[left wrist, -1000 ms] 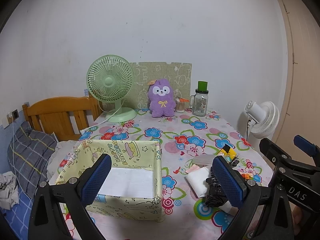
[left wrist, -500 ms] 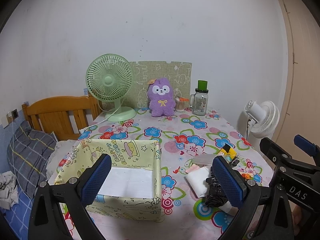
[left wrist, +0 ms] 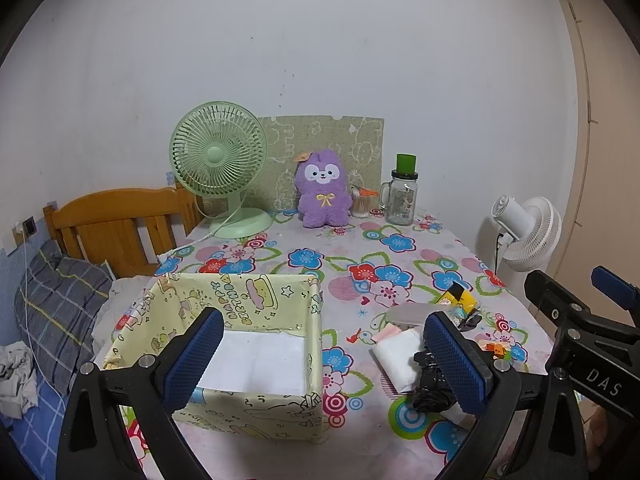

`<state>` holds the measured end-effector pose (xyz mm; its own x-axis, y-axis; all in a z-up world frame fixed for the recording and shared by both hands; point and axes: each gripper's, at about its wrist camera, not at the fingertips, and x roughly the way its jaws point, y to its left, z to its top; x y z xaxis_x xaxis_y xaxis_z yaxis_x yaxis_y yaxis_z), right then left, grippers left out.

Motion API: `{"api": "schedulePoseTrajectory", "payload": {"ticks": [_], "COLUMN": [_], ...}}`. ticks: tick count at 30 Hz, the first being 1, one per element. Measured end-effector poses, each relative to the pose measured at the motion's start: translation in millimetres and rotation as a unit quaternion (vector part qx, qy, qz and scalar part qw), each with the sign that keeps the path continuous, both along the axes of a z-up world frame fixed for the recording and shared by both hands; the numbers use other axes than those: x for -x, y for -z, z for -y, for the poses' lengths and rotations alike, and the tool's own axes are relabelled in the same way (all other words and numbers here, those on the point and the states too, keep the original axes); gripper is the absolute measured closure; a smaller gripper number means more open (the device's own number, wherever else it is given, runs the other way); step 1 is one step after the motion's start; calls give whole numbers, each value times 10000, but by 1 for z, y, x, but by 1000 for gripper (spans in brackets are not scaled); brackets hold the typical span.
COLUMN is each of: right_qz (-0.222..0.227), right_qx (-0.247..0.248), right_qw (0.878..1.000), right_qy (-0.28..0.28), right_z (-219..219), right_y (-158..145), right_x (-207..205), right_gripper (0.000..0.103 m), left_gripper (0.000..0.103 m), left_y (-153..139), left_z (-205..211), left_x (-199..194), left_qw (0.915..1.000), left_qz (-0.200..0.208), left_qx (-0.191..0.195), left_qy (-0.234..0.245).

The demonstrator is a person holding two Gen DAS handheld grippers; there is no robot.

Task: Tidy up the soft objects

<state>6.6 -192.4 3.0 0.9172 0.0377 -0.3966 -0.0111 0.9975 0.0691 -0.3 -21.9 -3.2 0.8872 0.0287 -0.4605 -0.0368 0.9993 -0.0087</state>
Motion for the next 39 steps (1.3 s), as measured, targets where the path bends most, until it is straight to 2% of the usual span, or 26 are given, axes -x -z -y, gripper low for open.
{"api": "schedulePoseTrajectory", "payload": {"ticks": [12, 23, 39], "right_qz": [-111, -259, -892], "right_qx": [9, 105, -43], "right_qw": [9999, 9994, 9960], "right_qy": [60, 193, 46], "right_z": [15, 43, 59], "right_y": [7, 19, 60], "right_x": [-6, -17, -53], "right_gripper": [0, 2, 3], "left_gripper": [2, 2, 10], "left_y": [7, 23, 60], "left_z": [17, 55, 100], "left_x": [-10, -30, -70], "left_qw": [9997, 9971, 9874], "left_qz": [-157, -446, -1137], "left_qx": [-87, -229, -359], "left_qy": [184, 578, 1038]}}
